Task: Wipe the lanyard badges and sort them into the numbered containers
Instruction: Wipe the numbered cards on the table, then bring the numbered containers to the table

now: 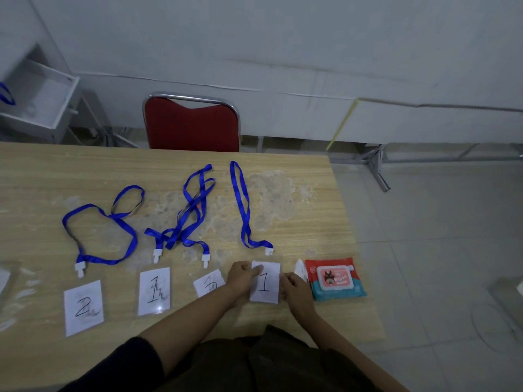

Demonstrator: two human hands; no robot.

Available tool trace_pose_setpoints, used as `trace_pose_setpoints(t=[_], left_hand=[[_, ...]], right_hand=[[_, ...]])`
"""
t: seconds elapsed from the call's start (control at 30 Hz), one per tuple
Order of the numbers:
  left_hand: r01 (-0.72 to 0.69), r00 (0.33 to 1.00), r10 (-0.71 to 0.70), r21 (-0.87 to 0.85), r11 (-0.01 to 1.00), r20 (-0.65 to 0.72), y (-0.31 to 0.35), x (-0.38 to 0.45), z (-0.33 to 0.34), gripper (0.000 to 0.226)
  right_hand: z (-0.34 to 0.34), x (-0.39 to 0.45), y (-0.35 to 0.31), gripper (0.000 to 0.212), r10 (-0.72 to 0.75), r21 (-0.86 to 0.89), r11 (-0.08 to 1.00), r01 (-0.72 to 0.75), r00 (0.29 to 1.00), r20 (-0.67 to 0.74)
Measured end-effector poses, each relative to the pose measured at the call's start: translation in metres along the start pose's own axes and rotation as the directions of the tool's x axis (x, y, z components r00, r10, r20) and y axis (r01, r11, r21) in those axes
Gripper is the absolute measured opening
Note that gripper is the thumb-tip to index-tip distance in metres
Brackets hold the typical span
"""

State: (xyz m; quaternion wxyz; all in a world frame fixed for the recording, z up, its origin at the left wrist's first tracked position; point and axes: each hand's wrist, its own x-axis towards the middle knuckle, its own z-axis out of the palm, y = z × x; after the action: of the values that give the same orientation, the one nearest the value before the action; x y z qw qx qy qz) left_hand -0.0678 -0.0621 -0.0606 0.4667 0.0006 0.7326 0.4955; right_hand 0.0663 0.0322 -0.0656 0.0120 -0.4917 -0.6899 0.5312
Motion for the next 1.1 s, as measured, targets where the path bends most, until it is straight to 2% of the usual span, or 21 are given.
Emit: trace_pose_setpoints(t=[0.03,0.13,0.27,0.37,0.47,0.53,0.67,0.8,0.97,1.1], left_hand=[[-0.016,1.0,0.016,0.004,1.0,0.013,0.001,-0.001,-0.001,0.023],[-0.077,0.997,0.077,-0.007,0.997,0.017,0.005,-0.005,-0.005,0.02],[-0.194,0.976,0.195,-0.023,0.981,0.091,0.017,-0.014,-0.02,0.019],[-0.269,0.95,0.273,-0.045,0.962,0.153,0.032,-0.023,-0.031,0.018],[-0.35,0.92,0.355,-0.061,0.935,0.166,0.053,-0.032,-0.038,0.017],[-0.39,0.899,0.399,-0.082,0.917,0.18,0.066,-0.038,-0.043,0.017],[-0.45,0.869,0.469,-0.14,0.882,0.16,0.089,-0.045,-0.05,0.018],[-0.451,0.875,0.482,-0.297,0.842,0.037,0.112,-0.048,-0.058,0.018],[-0.408,0.905,0.416,-0.462,0.787,-0.09,0.142,-0.049,-0.067,0.021],[-0.397,0.914,0.378,-0.517,0.759,-0.147,0.162,-0.05,-0.067,0.02]], right_hand=[[-0.002,0.001,-0.001,0.021,0.023,0.024,0.999,-0.024,1.0,0.011],[-0.008,0.003,-0.011,0.026,-0.014,0.109,0.994,0.012,1.0,0.016],[-0.022,0.008,-0.046,0.048,0.029,0.289,0.957,-0.012,0.998,-0.054],[-0.035,0.012,-0.082,0.057,-0.099,0.311,0.943,0.115,0.993,-0.065],[-0.037,0.013,-0.116,0.072,-0.246,0.228,0.948,0.222,0.966,0.082],[-0.032,0.014,-0.131,0.078,-0.276,0.211,0.948,0.239,0.946,0.169],[-0.021,0.01,-0.143,0.067,-0.237,0.296,0.939,0.177,0.955,0.18],[-0.015,-0.001,-0.142,0.052,-0.323,0.336,0.906,0.257,0.933,0.157],[-0.005,-0.015,-0.124,0.043,-0.465,0.413,0.812,0.411,0.885,0.033],[0.003,-0.023,-0.113,0.032,-0.522,0.413,0.792,0.449,0.85,0.077]])
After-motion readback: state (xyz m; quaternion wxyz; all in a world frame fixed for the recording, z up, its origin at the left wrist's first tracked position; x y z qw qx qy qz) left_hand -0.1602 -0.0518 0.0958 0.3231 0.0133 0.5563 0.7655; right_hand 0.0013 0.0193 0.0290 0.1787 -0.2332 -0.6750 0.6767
